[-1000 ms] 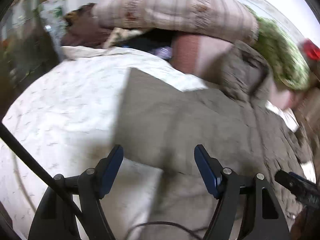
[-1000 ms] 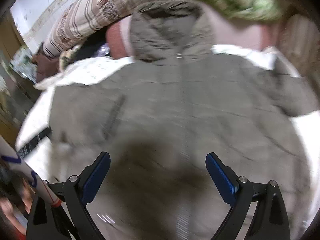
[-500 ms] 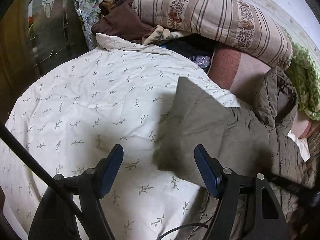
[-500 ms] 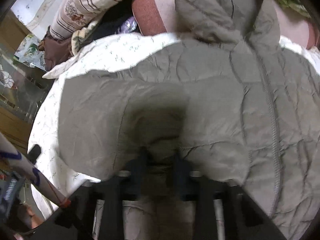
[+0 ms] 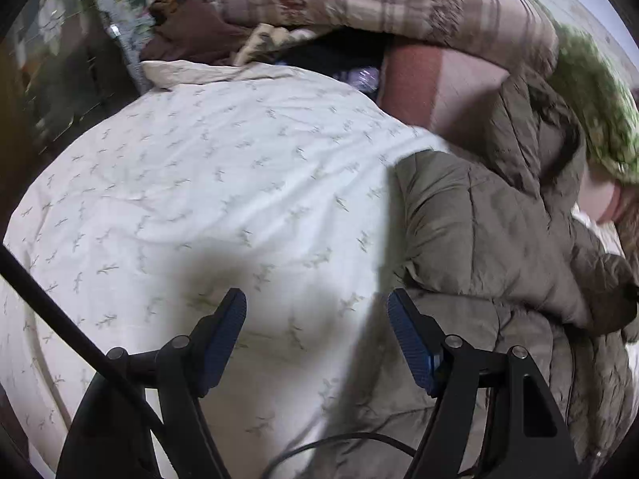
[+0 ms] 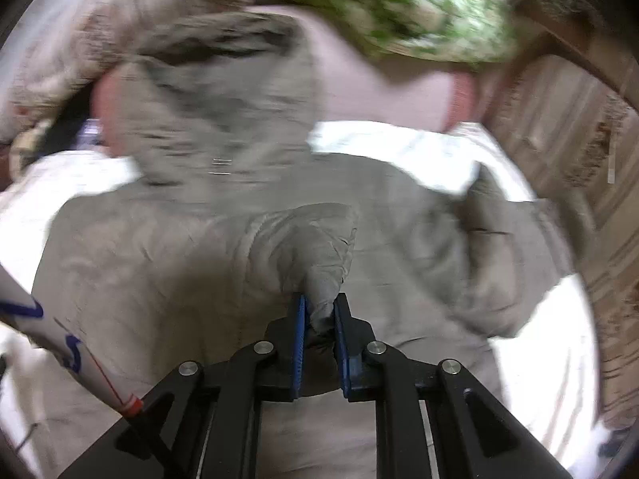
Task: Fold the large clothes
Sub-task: 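Grasp the other sleeve with the right tool and fold it across the body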
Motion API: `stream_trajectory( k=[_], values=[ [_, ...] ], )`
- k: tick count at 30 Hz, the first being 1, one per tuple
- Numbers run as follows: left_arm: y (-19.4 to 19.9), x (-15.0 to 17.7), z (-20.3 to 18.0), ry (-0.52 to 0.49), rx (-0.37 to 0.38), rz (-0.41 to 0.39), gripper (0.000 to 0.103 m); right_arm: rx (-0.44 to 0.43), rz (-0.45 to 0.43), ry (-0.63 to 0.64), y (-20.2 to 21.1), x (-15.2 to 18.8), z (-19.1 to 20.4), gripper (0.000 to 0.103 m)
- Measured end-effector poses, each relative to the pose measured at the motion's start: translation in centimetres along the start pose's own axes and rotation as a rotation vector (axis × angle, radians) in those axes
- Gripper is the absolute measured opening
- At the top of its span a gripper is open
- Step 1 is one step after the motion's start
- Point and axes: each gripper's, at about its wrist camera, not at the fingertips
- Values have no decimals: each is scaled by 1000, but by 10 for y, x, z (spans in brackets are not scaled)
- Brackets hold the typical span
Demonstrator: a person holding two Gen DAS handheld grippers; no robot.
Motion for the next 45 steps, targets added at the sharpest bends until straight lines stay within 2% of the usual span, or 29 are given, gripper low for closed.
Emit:
stream_trajectory(
  k=[1,7,11,15,18,20,21,22,25,27,29,32,36,40,45],
  values=[
    [-2,2,-4,-12,3,7,72,41,13,-11,-10,0,-12,14],
    [-17,16,-33,-112,-30,39,72,102,77,-65,-56,-4,-41,10],
    [-28,22,-43,-145,-47,66,72,120,116,-68,-87,1,-43,10],
    [-26,25,-52,-179,-71,47,72,167,124,-9,-99,3,-30,11],
    [-18,27,-51,-179,-69,44,72,200,114,32,-90,0,-26,18],
    [-12,30,-50,-163,-51,51,72,122,76,-28,-73,1,-37,41],
    [-6,32,-48,-150,-27,61,72,66,51,-74,-59,6,-47,58],
    [-2,34,-48,-144,-10,65,72,38,26,-104,-47,11,-56,62],
    [14,42,-53,-141,40,63,72,31,-11,-126,-19,27,-83,62],
    [24,48,-61,-160,53,42,72,59,-15,-140,-9,37,-101,62],
    [29,52,-69,-180,55,25,72,89,-1,-186,-5,51,-135,62],
    [29,61,-80,-219,46,14,72,100,31,-329,-8,73,-194,62],
    [14,70,-88,-245,33,59,72,55,49,-549,-16,101,-266,62],
    [0,75,-94,-245,30,98,72,60,54,-661,-29,114,-314,62],
    [-4,78,-100,-267,15,85,72,89,37,-749,-47,111,-358,62]
  ],
)
Point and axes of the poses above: each gripper's, at about its wrist camera, not at the fingertips, and y roughly against the way its jaws point, z to its left, x to its underside, and after that the axes turned 7 degrees about y, right-handed
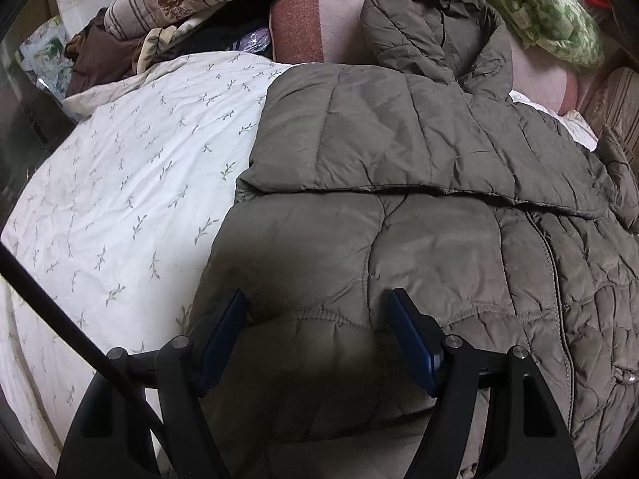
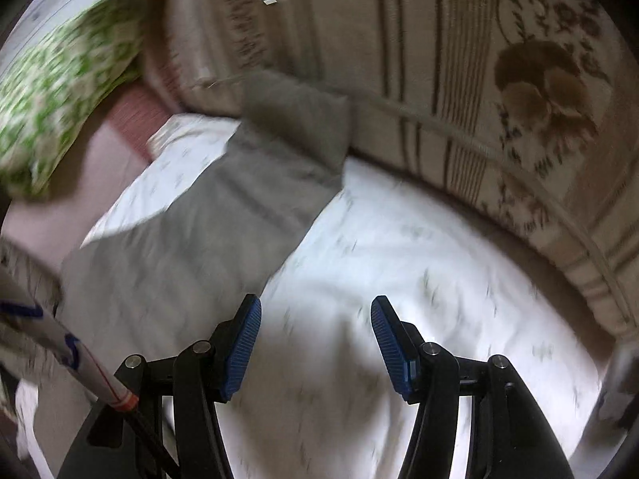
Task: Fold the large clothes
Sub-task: 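Grasp the other sleeve with the right tool and fold it across the body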
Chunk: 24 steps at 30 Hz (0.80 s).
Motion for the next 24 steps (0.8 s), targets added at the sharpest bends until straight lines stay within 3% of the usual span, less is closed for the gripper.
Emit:
stream_trajectory(
  k=[8,14,16,19,24],
  values=[
    [-12,1,-12,-51,-56,-14,76,84,-32,24,-51,-61,4,62],
    [-17,2,-15,-61,-79,-20,79,197,-32,89,-85,-80,18,61],
    [-17,3,-16,-62,-82,-24,79,183,-24,113,-90,-80,23,28],
    [-14,3,-16,-71,-87,-33,79,216,-50,169,-81,-82,32,15],
    [3,1,-12,-69,-68,-61,79,164,-137,250,-22,-79,56,12]
  ],
)
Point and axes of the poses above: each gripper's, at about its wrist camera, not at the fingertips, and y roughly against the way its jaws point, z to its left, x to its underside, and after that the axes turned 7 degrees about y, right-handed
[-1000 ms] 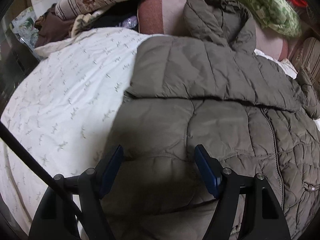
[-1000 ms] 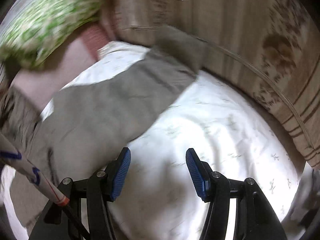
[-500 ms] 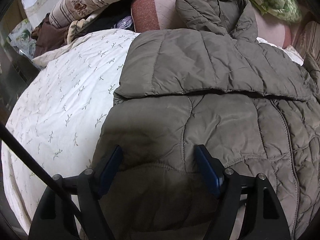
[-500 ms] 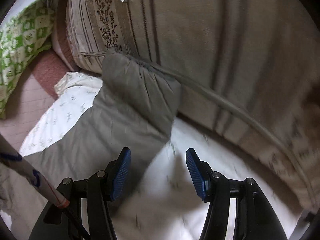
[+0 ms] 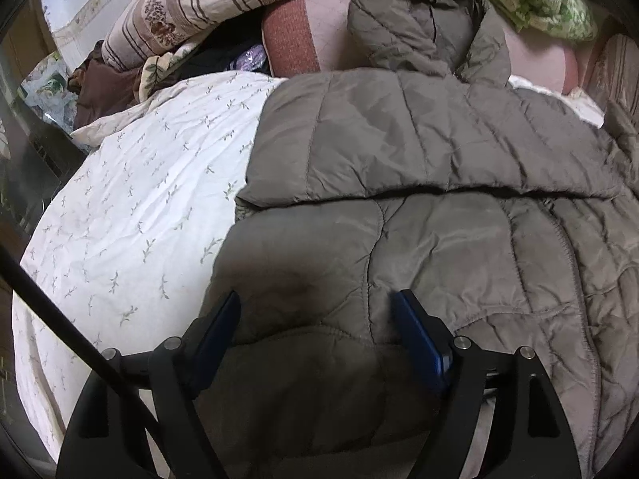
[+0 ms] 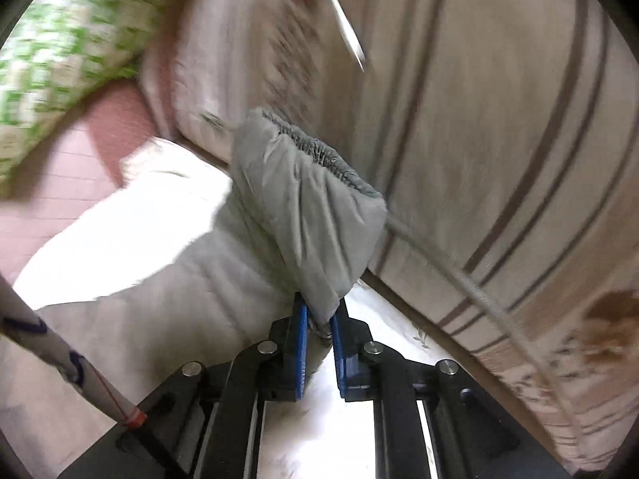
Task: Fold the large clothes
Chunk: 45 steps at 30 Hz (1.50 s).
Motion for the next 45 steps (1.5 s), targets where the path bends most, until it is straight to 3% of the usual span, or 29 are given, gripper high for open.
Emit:
stream_trajectory(
  k=[4,9,16,20,24,27,29,31,32,34,37,41,45],
  values=[
    [18,-4,10,33,35,-27,79,-120,-77,72,68,-4,29,11],
    [43,-12,31,95,82,-85,79,-294,-102,194,134,14,92,9],
    [49,-31,87,260,118,-97,79,-607,-16,393,191,94,230,9],
    [44,-36,116,337,99,-91,79,-728,50,505,205,145,308,9],
    [38,-39,137,397,114,-72,79,-786,146,620,201,199,384,9],
    [37,-41,140,408,132,-68,79,-720,164,710,198,234,414,13],
    [37,-42,140,411,147,-65,79,-688,116,740,202,239,416,23],
    [36,-42,137,413,178,-53,79,-743,106,763,215,241,407,67],
    [35,-42,136,413,196,-48,79,-749,85,763,222,240,400,72],
    [34,-40,133,416,228,-38,79,-724,-4,769,240,232,379,74],
    [36,-36,126,409,286,-30,79,-699,-70,728,252,223,338,74],
    [45,-34,113,393,333,-33,79,-678,-105,615,245,210,273,74],
    [35,-57,92,383,338,10,79,-665,-139,507,231,199,226,74]
  ],
)
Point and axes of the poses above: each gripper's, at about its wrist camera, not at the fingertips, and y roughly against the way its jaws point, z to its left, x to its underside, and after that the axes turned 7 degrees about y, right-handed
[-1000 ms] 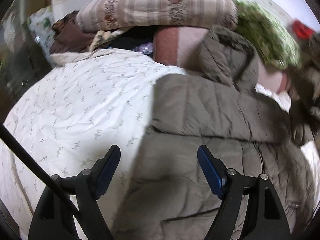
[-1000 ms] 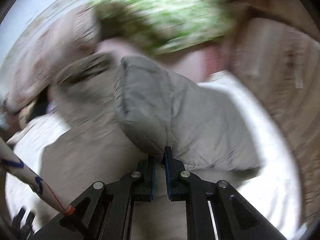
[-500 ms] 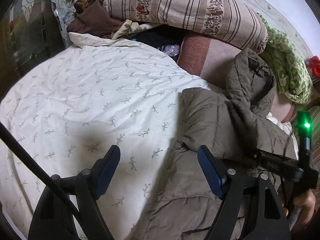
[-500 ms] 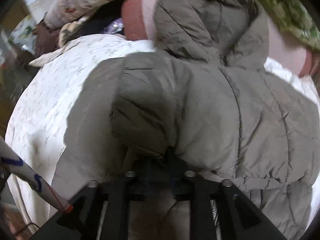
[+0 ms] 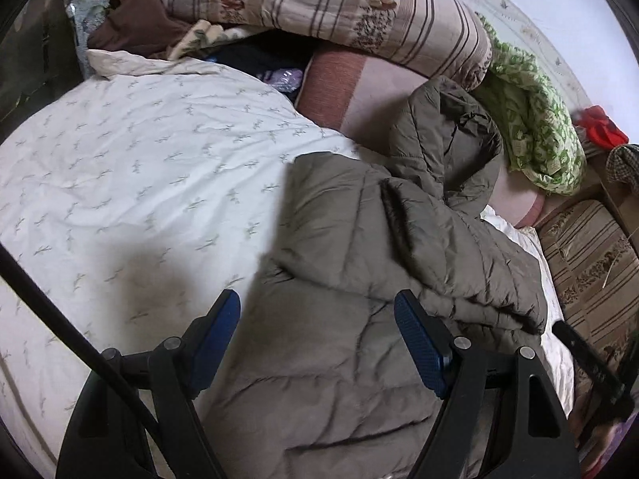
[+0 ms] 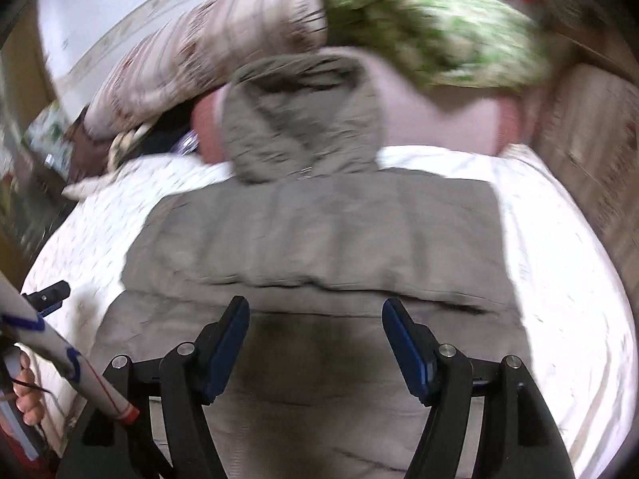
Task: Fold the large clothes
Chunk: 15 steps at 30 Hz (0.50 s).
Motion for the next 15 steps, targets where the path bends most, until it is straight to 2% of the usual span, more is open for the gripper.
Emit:
stream_trajectory(
  k=[2,8,13,14,15],
  values=[
    [-17,-10,-9,-17,13,35,79,-4,-36,-42,5,4,-21,74],
    [-88,-38,-32,31,63,177,78,0,-107,-93,2,15,-61,74],
    [-125,-35,-79,-79,53,217,78,-3,-117,-165,-4,3,-98,74],
    [-131,-33,-86,-104,41,232,63,1,-124,-186,-4,3,-106,74],
    [-140,-28,-94,-135,13,260,31,14,-130,-221,-4,1,-116,74]
  ],
)
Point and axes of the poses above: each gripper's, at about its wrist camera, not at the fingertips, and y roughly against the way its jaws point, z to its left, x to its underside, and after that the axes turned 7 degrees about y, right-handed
